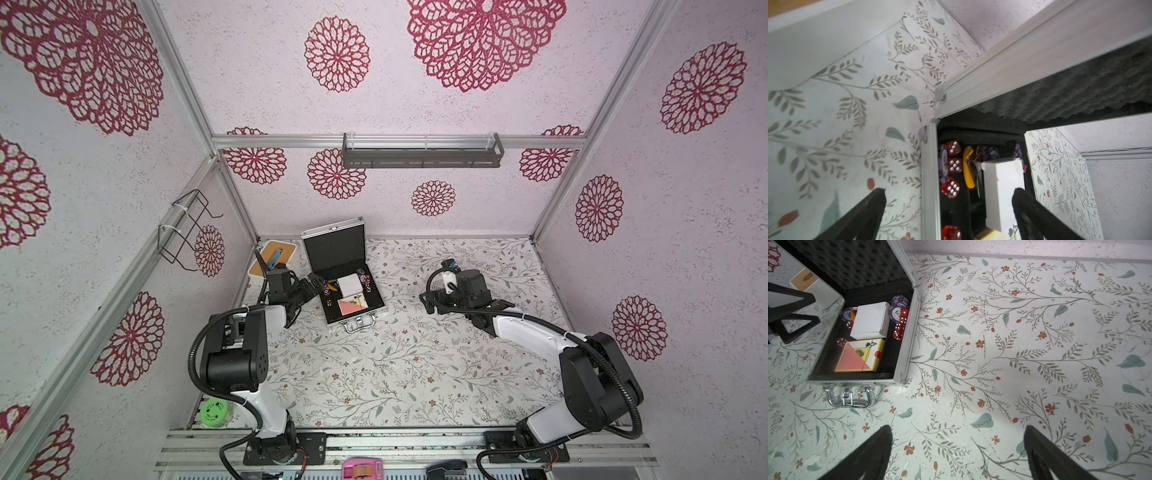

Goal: Close the poker set cases
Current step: Move the poker set case to the center of the board.

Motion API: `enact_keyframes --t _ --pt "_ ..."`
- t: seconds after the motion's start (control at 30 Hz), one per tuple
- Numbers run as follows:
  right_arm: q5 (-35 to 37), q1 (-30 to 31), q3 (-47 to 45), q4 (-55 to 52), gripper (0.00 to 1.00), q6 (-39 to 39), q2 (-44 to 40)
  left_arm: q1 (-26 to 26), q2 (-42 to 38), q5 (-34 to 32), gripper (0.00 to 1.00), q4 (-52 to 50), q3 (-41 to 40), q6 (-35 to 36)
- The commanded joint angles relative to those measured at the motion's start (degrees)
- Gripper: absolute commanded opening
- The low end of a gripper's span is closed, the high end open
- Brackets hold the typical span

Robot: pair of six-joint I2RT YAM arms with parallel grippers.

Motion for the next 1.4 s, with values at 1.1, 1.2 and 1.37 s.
enact_keyframes --t 1.1,1.2,1.37 --pt "1.7 0.9 1.2 0.9 0.97 1.9 4.1 -14.3 17.1 0.0 0.91 -13.8 20.1 6.6" --pt "1.4 0.3 2.3 1.2 0.96 2.5 5.7 -15.5 17.3 0.0 0.91 -13.5 20.4 6.7" --pt "-2.9 -2.9 5.1 3.2 0.9 4.9 9.8 -17.5 19.0 0.5 0.91 -12.9 22.5 6.6"
